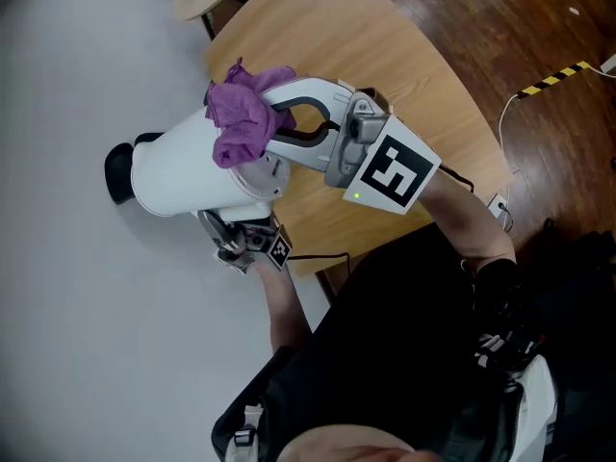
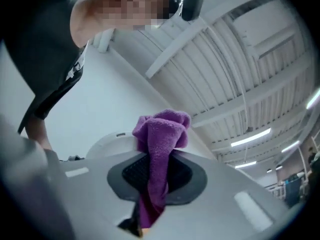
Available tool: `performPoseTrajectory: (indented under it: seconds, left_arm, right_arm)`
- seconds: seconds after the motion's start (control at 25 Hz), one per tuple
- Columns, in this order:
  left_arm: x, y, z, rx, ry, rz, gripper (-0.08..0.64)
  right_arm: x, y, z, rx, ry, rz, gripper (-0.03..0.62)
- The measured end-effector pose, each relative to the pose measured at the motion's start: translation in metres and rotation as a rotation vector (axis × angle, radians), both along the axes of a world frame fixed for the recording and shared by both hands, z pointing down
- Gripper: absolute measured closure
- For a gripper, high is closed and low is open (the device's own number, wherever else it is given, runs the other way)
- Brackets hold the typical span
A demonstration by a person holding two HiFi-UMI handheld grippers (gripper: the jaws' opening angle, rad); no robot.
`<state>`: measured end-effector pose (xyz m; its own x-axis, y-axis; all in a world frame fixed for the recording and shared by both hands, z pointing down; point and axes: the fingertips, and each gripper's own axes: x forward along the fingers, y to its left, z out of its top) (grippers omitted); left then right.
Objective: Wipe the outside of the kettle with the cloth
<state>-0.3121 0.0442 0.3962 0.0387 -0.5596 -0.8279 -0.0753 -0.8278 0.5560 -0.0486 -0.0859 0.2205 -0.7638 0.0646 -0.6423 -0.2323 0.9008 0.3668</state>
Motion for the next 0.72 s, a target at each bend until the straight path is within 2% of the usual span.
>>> performPoseTrajectory:
  seconds: [0.08,0.12,0.24,0.28,0.32,0.44,0.48,0.52,0.64,0.68,0.72]
  left_arm:
    - [-0.001,0.002,-0.004,0.036,0.028,0.012,0.498]
    - [-0.005,0.005,-0.005,0.054,0.044,0.011,0.497]
    - [-0.015,0.007,-0.003,0.068,0.08,-0.013,0.499]
    - [-0.018,0.006,-0.001,0.062,0.087,-0.021,0.499]
    - [-0.02,0.007,0.002,0.056,0.092,-0.029,0.499]
    - [-0.024,0.017,0.009,0.048,0.093,-0.045,0.499]
    - [-0.024,0.02,0.009,0.046,0.088,-0.045,0.499]
    - [-0.022,0.02,0.009,0.045,0.08,-0.043,0.499]
    - [-0.005,0.011,0.012,0.025,0.045,-0.04,0.499]
    - [0.002,0.008,0.013,0.013,0.03,-0.036,0.499]
    - [0.007,0.006,0.014,0.0,0.014,-0.029,0.497]
  right_arm:
    - [-0.011,-0.014,0.005,-0.036,0.021,0.025,0.546]
    - [-0.02,-0.021,0.015,-0.103,0.051,0.008,0.546]
    - [-0.048,-0.026,0.066,-0.431,0.205,-0.14,0.548]
    - [-0.054,-0.017,0.077,-0.475,0.232,-0.177,0.548]
    - [-0.055,-0.002,0.081,-0.449,0.236,-0.197,0.548]
    - [-0.04,0.059,0.065,-0.09,0.185,-0.209,0.549]
    - [-0.033,0.065,0.062,-0.063,0.191,-0.221,0.548]
    - [-0.027,0.059,0.063,-0.123,0.209,-0.233,0.548]
    - [-0.015,0.011,0.071,-0.463,0.265,-0.248,0.546]
    - [-0.014,0.003,0.073,-0.503,0.271,-0.254,0.546]
    - [-0.016,0.005,0.075,-0.497,0.269,-0.27,0.546]
